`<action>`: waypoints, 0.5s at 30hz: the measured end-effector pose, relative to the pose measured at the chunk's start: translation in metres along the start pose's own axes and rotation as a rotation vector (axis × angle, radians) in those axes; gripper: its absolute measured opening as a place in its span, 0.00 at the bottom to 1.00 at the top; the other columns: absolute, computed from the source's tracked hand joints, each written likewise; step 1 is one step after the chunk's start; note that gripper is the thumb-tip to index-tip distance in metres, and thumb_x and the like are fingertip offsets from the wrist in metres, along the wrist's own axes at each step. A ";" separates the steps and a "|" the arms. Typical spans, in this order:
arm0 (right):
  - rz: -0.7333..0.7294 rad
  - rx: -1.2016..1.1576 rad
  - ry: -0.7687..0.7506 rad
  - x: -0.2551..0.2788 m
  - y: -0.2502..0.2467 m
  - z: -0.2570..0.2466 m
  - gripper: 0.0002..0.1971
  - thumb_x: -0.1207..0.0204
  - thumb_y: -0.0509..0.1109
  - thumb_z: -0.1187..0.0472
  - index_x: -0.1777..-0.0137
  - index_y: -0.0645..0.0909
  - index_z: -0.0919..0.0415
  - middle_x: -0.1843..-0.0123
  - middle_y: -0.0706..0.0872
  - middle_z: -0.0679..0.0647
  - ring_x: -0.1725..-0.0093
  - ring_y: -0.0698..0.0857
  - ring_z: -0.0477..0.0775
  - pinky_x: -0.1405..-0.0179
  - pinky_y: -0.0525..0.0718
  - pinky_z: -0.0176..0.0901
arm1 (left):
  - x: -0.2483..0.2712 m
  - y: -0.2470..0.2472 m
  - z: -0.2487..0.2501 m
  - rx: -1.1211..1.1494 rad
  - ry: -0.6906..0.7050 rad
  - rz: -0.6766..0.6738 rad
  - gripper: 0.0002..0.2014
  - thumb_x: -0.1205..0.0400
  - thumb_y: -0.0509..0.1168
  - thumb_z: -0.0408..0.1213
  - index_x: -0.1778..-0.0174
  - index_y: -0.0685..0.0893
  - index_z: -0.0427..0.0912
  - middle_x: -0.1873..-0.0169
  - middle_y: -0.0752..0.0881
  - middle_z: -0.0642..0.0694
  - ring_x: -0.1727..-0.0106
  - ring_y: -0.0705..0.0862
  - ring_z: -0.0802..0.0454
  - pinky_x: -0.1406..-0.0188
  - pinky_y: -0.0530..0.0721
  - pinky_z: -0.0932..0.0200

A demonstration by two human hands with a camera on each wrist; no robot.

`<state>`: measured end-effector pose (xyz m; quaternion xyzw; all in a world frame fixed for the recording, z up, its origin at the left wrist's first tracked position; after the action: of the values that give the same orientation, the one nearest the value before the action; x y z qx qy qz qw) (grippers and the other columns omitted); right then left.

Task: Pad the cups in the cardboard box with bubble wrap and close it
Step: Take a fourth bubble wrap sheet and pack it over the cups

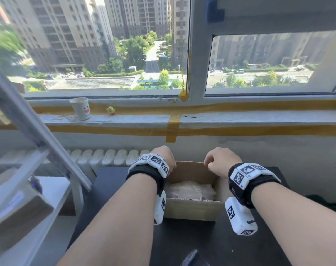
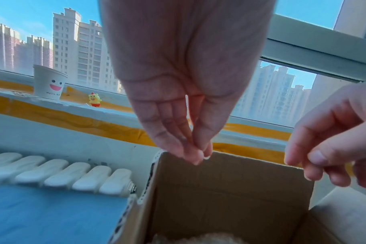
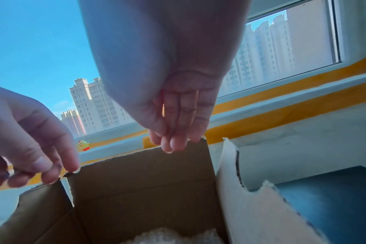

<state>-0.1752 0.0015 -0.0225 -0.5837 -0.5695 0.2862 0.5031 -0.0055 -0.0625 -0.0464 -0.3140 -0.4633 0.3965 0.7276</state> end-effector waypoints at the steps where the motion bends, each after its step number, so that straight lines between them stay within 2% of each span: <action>1: 0.023 0.022 0.004 0.002 -0.003 0.000 0.16 0.29 0.61 0.64 0.56 0.88 0.45 0.45 0.89 0.46 0.43 0.86 0.54 0.45 0.84 0.43 | -0.001 -0.004 -0.007 -0.006 -0.017 0.036 0.09 0.23 0.66 0.30 0.53 0.92 0.38 0.52 0.93 0.40 0.49 0.92 0.44 0.46 0.90 0.50; 5: 0.094 0.064 0.037 0.011 -0.010 0.010 0.16 0.27 0.62 0.63 0.54 0.88 0.44 0.41 0.85 0.47 0.37 0.82 0.54 0.42 0.81 0.44 | 0.005 -0.019 -0.022 -0.064 -0.037 0.195 0.13 0.23 0.62 0.31 0.54 0.93 0.44 0.54 0.92 0.45 0.52 0.90 0.47 0.53 0.89 0.57; 8: 0.105 0.075 0.045 0.017 -0.005 0.020 0.15 0.26 0.62 0.63 0.53 0.89 0.45 0.38 0.80 0.51 0.33 0.76 0.55 0.38 0.79 0.47 | 0.010 -0.018 -0.035 -0.142 -0.040 0.271 0.15 0.23 0.61 0.32 0.56 0.93 0.48 0.52 0.90 0.46 0.49 0.86 0.47 0.55 0.85 0.58; 10: 0.093 0.067 0.068 0.021 0.002 0.026 0.15 0.26 0.63 0.62 0.50 0.89 0.44 0.37 0.79 0.52 0.32 0.76 0.56 0.37 0.80 0.48 | 0.009 -0.007 -0.043 -0.113 -0.052 0.254 0.16 0.23 0.60 0.30 0.55 0.92 0.47 0.49 0.87 0.45 0.48 0.85 0.47 0.56 0.85 0.58; 12: 0.069 0.057 0.087 0.022 0.011 0.030 0.16 0.26 0.64 0.61 0.46 0.88 0.45 0.36 0.80 0.52 0.33 0.78 0.56 0.36 0.79 0.48 | 0.010 0.004 -0.050 -0.078 -0.071 0.210 0.16 0.23 0.59 0.28 0.53 0.92 0.45 0.49 0.88 0.45 0.52 0.86 0.45 0.59 0.86 0.58; 15: 0.047 0.043 0.112 0.022 0.023 0.033 0.20 0.25 0.64 0.61 0.34 0.82 0.48 0.32 0.78 0.52 0.31 0.78 0.57 0.33 0.78 0.48 | 0.009 0.012 -0.052 -0.070 -0.062 0.192 0.16 0.22 0.59 0.26 0.51 0.92 0.43 0.50 0.90 0.44 0.58 0.85 0.44 0.58 0.85 0.58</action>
<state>-0.1922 0.0346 -0.0486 -0.6010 -0.5203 0.2769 0.5398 0.0411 -0.0536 -0.0721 -0.3698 -0.4669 0.4574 0.6604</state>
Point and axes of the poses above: each hand's wrist, its own x-axis away from the middle knuckle, its own y-axis out of the palm, z = x × y, the point moved 10 cm from there along -x, towards the middle knuckle
